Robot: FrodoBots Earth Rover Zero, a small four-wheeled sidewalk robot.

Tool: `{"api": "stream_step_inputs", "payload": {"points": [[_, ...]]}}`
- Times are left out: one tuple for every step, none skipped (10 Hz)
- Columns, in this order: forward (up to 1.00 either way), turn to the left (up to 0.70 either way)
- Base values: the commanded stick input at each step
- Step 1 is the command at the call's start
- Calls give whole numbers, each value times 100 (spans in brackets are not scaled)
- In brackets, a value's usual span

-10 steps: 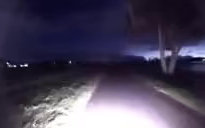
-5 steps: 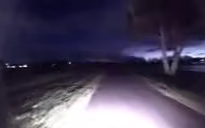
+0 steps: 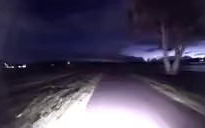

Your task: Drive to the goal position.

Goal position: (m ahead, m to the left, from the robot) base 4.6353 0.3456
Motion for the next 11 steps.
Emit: {"api": "stream_step_inputs", "payload": {"points": [[69, 0], [69, -2], [69, -4], [69, -35], [69, -35], [69, -35], [69, -35], [69, 0], [69, 0], [69, 0], [69, 0]]}}
